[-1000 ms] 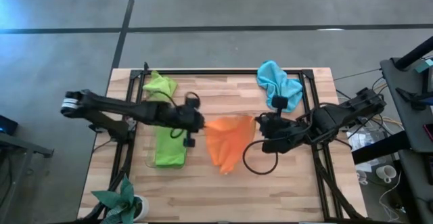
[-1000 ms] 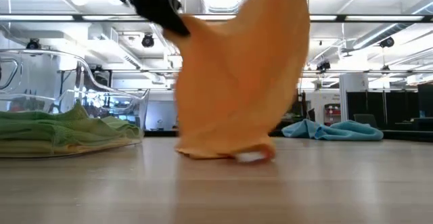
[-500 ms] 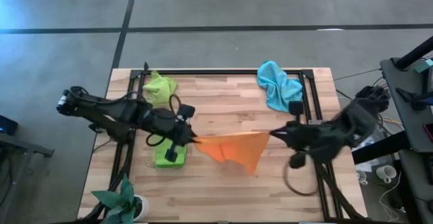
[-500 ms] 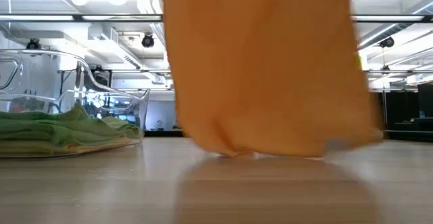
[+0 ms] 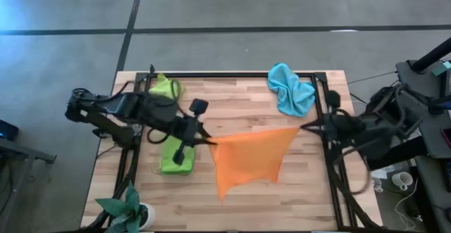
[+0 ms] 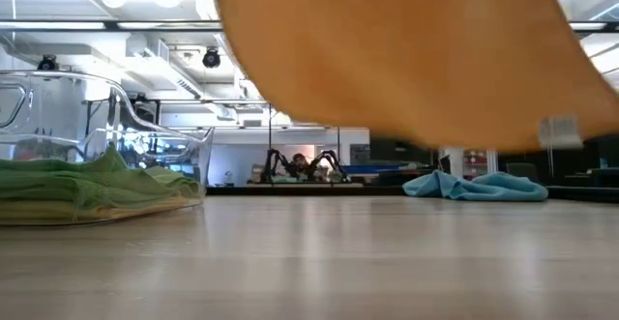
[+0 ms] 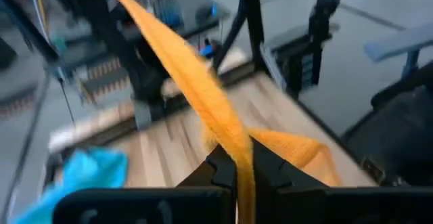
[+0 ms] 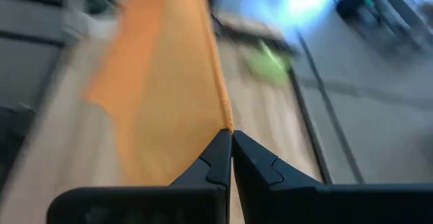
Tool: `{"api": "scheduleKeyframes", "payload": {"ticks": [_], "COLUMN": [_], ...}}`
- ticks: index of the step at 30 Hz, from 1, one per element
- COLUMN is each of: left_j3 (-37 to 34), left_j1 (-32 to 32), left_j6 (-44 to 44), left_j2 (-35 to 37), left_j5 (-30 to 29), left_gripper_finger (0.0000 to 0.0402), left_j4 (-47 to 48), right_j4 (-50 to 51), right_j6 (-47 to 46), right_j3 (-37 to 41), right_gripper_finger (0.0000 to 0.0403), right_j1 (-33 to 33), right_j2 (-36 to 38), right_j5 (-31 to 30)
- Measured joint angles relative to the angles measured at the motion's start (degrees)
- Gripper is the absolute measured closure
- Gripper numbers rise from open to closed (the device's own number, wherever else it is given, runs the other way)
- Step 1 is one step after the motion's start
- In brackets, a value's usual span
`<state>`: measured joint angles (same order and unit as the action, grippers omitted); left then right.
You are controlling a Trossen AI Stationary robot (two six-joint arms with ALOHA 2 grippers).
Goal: Fold microfiber towels
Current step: Fold the orange microfiber towel on the table
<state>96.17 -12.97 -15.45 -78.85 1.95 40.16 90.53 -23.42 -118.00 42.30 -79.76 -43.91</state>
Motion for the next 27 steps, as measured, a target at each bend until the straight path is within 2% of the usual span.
{"api": "scheduleKeyframes", "payload": {"ticks": [4,6,9,13,19,23,27], "left_j3": [-3.8,-5.9,-7.9,-8.4,-9.1,-13.5,-18.4], "left_j1": [5.5,8.6,12.8,16.5,21.5,24.1,25.2], "left_j6": [1.5,1.5,-0.1,-4.4,-7.3,-7.4,-6.6], "left_j2": [-3.2,-5.6,-8.8,-10.5,-13.4,-15.3,-17.0], "left_j5": [2.9,5.5,8.4,8.9,10.0,14.9,16.1], "left_gripper_finger": [0.0401,0.0402,0.0401,0.0401,0.0401,0.0401,0.0401], "left_j4": [1.8,3.0,4.9,6.8,11.4,7.3,2.5], "right_j4": [-4.2,-3.3,-3.7,-6.9,-19.2,-28.9,-38.2], "right_j6": [-0.4,-0.2,-1.4,-0.2,11.5,19.2,26.0], "right_j3": [8.9,13.3,20.2,31.1,48.0,57.4,64.2], "right_gripper_finger": [0.0394,0.0394,0.0394,0.0394,0.0394,0.0394,0.0394], "right_j1": [-2.8,-5.1,-9.8,-17.4,-29.0,-34.8,-38.0], "right_j2": [2.1,2.9,3.8,4.5,5.5,6.4,6.4], "right_j5": [-0.2,-0.7,-0.9,-1.8,-0.9,-0.2,7.2]}}
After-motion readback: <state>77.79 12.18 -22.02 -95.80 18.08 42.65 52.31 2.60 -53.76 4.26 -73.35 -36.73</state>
